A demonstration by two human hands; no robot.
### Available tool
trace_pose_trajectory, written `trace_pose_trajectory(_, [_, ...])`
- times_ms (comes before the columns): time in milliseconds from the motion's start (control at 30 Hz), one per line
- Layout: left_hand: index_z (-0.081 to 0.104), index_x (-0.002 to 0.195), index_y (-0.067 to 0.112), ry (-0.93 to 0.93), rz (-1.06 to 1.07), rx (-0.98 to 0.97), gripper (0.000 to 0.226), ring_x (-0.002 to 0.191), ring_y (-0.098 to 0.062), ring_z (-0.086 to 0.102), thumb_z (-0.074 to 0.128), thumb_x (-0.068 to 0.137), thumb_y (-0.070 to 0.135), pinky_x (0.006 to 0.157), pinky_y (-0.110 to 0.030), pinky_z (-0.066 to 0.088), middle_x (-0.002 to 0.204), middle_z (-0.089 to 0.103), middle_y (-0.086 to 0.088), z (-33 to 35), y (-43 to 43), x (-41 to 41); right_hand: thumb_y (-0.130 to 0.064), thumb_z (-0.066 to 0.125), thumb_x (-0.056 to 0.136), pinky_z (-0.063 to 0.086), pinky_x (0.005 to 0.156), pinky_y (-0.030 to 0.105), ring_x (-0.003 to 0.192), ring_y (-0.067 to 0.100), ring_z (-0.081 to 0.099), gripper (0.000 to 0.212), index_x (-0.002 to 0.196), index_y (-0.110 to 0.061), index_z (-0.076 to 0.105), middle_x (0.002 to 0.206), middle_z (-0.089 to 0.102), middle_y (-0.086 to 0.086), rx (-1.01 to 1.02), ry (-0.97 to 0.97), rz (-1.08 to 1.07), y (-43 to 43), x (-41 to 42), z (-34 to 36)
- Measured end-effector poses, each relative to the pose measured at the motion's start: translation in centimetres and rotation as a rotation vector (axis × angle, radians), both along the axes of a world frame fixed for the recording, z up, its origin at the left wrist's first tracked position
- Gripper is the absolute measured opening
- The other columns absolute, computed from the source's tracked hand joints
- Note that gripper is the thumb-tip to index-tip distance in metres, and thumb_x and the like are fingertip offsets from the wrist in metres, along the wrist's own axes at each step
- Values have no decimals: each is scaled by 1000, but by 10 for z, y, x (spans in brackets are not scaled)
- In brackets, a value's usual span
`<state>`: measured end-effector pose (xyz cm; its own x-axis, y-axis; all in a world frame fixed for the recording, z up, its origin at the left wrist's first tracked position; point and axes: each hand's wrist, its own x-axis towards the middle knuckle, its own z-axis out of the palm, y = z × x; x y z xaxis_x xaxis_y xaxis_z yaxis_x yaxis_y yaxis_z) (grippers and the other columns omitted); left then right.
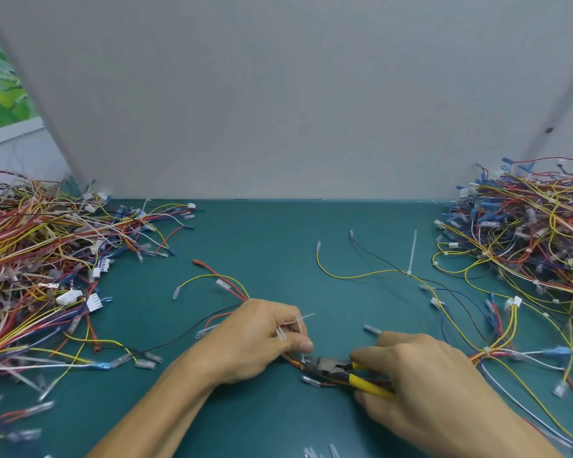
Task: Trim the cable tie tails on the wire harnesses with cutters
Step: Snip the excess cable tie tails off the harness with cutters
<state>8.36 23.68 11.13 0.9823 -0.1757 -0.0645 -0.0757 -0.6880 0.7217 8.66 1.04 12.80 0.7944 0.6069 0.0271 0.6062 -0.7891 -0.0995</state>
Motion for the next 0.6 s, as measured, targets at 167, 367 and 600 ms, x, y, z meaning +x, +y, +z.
trace_pose_trajectory(167, [67,73,22,8,10,-1,12,64,0,55,70,84,26,66,-22,46,74,70,2,0,0,0,-58,39,83,33,62,30,86,19,48,35,107,-33,44,98,48,-7,-31,-27,-13,3,-2,1])
trace_pose_trajectory(367, [68,75,19,-5,5,25,11,64,0,54,70,84,26,63,-19,44,76,70,2,1,-2,0,-55,44,83,30,58,31,77,23,48,28,92,-29,44,92,47,-5,-30,-103,-8,7,-5,1])
trace_pose_trajectory(600, [67,74,20,-2,10,7,11,65,-1,56,70,84,24,66,-22,46,75,70,1,1,-2,-1,-50,66,50,19,36,25,37,18,47,21,54,-33,55,51,47,-14,-104,-190,53,5,-4,1])
